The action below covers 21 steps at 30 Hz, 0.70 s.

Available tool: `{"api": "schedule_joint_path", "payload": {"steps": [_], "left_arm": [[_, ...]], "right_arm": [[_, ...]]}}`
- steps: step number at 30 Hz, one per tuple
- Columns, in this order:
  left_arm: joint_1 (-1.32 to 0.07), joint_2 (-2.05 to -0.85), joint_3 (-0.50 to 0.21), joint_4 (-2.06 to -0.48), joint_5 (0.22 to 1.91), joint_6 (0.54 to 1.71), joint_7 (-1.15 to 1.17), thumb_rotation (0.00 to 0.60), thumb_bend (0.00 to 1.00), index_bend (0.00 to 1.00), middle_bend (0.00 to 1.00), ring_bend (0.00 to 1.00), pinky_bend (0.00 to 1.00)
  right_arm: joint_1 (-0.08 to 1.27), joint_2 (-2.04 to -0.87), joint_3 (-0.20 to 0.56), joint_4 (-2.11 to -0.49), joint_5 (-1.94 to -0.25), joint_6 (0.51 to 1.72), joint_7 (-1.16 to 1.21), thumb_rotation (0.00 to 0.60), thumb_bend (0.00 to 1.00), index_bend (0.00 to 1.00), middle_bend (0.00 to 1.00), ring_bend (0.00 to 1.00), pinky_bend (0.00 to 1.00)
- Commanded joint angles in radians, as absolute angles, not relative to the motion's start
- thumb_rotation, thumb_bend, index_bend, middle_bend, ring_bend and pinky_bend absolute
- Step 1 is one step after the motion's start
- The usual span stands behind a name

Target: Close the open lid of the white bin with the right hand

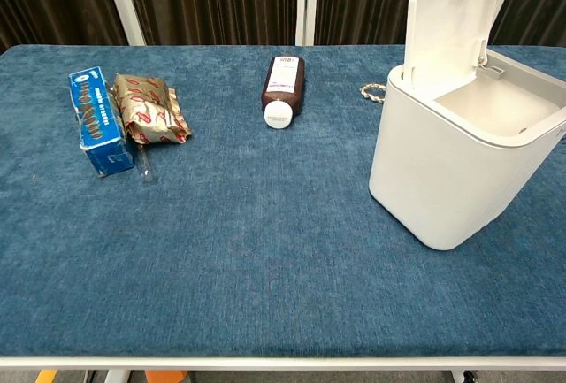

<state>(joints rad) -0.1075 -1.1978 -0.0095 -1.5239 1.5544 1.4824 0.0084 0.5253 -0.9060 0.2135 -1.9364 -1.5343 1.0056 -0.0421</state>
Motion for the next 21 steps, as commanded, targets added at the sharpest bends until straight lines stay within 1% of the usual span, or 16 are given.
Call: {"api": "schedule_joint_path", "payload": {"steps": [1, 6, 9, 13, 16, 21], "left_arm": [[-0.108, -1.197, -0.010, -1.524, 1.553, 1.481, 0.006, 0.600, 0.00, 0.13, 0.13, 0.06, 0.14], [-0.107, -1.201, -0.013, -1.514, 1.548, 1.484, -0.006, 0.600, 0.00, 0.13, 0.13, 0.06, 0.14], [-0.104, -1.206, -0.012, -1.506, 1.548, 1.487, -0.011, 0.600, 0.00, 0.13, 0.13, 0.06, 0.14], [-0.103, -1.207, -0.011, -1.500, 1.548, 1.488, -0.019, 0.600, 0.00, 0.13, 0.13, 0.06, 0.14], [-0.104, -1.209, -0.012, -1.496, 1.549, 1.488, -0.024, 0.600, 0.00, 0.13, 0.13, 0.06, 0.14], [-0.105, -1.210, -0.012, -1.495, 1.550, 1.485, -0.023, 0.600, 0.00, 0.13, 0.13, 0.06, 0.14]], "right_arm": [[0.585, -0.898, 0.235, -1.966, -1.489, 0.941, -0.067, 0.600, 1.00, 0.00, 0.01, 0.00, 0.00], [0.636, -0.904, 0.242, -1.985, -1.432, 0.879, -0.095, 0.600, 1.00, 0.00, 0.06, 0.00, 0.00], [0.650, -0.908, 0.238, -1.996, -1.405, 0.865, -0.121, 0.600, 1.00, 0.00, 0.12, 0.00, 0.00], [0.658, -0.904, 0.229, -2.012, -1.374, 0.856, -0.146, 0.600, 1.00, 0.00, 0.20, 0.05, 0.00], [0.660, -0.901, 0.221, -2.020, -1.358, 0.855, -0.160, 0.600, 1.00, 0.01, 0.23, 0.08, 0.04], [0.651, -0.890, 0.208, -2.039, -1.360, 0.877, -0.167, 0.600, 1.00, 0.08, 0.28, 0.13, 0.10]]}}
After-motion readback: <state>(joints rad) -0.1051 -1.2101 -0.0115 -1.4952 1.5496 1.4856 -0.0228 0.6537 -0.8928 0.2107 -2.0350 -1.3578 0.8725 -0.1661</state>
